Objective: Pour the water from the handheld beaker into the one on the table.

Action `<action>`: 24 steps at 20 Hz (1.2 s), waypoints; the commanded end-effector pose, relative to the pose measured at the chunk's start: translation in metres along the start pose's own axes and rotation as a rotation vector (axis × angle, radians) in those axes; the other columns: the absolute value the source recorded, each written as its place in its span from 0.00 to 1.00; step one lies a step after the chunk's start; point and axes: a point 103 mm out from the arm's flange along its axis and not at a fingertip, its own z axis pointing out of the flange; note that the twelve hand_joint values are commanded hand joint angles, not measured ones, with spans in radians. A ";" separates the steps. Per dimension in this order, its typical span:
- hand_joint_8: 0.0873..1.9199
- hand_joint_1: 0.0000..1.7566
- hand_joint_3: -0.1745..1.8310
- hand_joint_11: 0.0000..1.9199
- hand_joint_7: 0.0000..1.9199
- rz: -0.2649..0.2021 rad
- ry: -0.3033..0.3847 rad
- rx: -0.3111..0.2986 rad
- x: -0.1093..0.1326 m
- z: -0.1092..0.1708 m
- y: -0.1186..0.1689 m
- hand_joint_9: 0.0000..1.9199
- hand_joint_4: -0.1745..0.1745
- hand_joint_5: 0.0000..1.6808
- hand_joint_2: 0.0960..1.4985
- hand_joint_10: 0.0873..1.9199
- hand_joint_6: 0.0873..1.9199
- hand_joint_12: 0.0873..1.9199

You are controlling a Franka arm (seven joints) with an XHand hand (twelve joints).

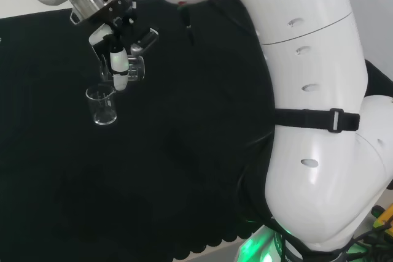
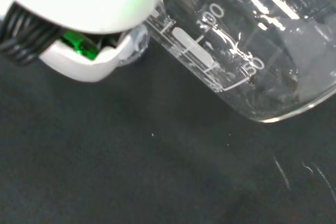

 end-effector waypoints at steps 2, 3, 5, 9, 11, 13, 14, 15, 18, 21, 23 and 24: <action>0.00 0.76 0.43 0.63 0.83 -0.021 0.078 -0.049 -0.001 -0.001 -0.003 0.89 0.00 0.88 0.34 0.00 0.09 0.38; 0.00 0.76 0.43 0.63 0.83 -0.025 0.093 -0.052 -0.002 -0.001 -0.003 0.89 0.00 0.88 0.34 0.00 0.09 0.38; 0.00 0.76 0.43 0.63 0.83 -0.034 0.131 -0.064 -0.004 -0.001 -0.003 0.89 0.00 0.88 0.34 0.00 0.09 0.38; 0.00 0.76 0.43 0.63 0.83 -0.051 0.189 -0.086 -0.008 0.002 -0.004 0.89 0.00 0.88 0.34 0.00 0.09 0.38; 0.00 0.76 0.43 0.63 0.83 -0.043 0.188 -0.098 -0.009 0.004 -0.004 0.89 0.00 0.88 0.34 0.00 0.09 0.38; 0.00 0.76 0.43 0.63 0.83 -0.048 0.202 -0.107 -0.011 0.006 -0.004 0.89 0.00 0.88 0.34 0.00 0.09 0.38; 0.00 0.76 0.43 0.63 0.83 -0.049 0.202 -0.111 -0.011 0.008 -0.005 0.89 0.00 0.88 0.34 0.00 0.09 0.38; 0.00 0.76 0.43 0.63 0.83 -0.048 0.203 -0.119 -0.011 0.010 -0.005 0.89 0.00 0.88 0.34 0.00 0.09 0.38; 0.00 0.76 0.43 0.63 0.83 -0.063 0.225 -0.139 -0.015 0.018 -0.005 0.89 0.00 0.88 0.34 0.00 0.09 0.38; 0.00 0.76 0.43 0.63 0.83 -0.073 0.241 -0.152 -0.016 0.021 -0.005 0.89 0.00 0.88 0.34 0.00 0.09 0.38; 0.00 0.76 0.43 0.63 0.83 -0.068 0.237 -0.156 -0.017 0.023 -0.006 0.89 0.00 0.88 0.34 0.00 0.09 0.37; 0.00 0.76 0.43 0.62 0.83 -0.065 0.237 -0.163 -0.017 0.023 -0.007 0.89 0.00 0.88 0.34 0.00 0.09 0.37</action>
